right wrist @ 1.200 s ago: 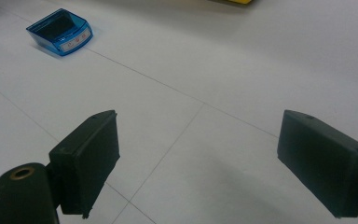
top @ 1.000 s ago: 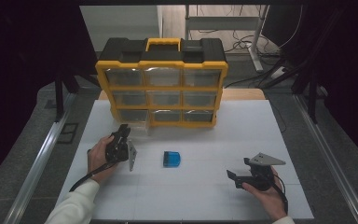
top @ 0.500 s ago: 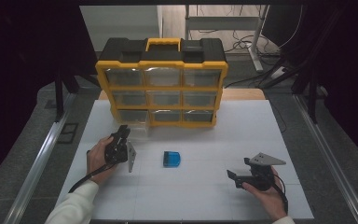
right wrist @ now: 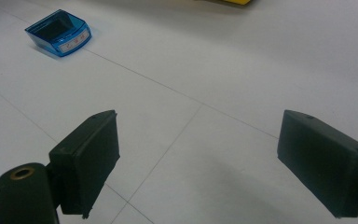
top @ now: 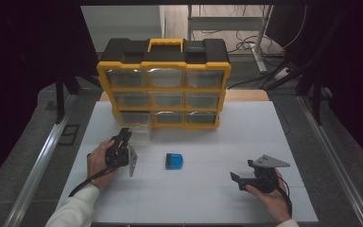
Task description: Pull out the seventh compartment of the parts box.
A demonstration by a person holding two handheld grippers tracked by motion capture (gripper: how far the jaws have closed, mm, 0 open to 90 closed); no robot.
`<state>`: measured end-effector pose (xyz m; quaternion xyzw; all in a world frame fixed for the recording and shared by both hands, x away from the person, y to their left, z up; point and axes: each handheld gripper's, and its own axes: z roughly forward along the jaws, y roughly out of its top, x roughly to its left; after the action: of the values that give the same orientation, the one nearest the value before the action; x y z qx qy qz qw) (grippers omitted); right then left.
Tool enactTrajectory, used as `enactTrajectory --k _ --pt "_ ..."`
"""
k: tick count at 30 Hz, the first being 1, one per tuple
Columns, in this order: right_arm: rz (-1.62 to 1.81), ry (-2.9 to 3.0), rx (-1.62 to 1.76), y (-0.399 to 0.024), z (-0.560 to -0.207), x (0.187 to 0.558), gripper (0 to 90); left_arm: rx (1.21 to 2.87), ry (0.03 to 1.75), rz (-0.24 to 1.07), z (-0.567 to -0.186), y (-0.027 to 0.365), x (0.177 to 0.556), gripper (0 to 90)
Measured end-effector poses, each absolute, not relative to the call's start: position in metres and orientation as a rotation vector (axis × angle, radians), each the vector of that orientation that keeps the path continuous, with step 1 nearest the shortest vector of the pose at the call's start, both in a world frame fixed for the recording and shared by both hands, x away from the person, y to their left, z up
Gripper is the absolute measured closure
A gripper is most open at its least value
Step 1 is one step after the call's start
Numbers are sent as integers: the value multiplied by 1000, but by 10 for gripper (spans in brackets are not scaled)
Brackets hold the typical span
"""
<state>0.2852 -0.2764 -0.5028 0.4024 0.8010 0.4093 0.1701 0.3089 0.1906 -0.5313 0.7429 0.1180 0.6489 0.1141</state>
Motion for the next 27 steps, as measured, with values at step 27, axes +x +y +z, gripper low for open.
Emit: enactTrajectory --k 27 --pt "1161 2278 1144 -276 -503 285 130 2181 310 1896 -529 190 298 731"
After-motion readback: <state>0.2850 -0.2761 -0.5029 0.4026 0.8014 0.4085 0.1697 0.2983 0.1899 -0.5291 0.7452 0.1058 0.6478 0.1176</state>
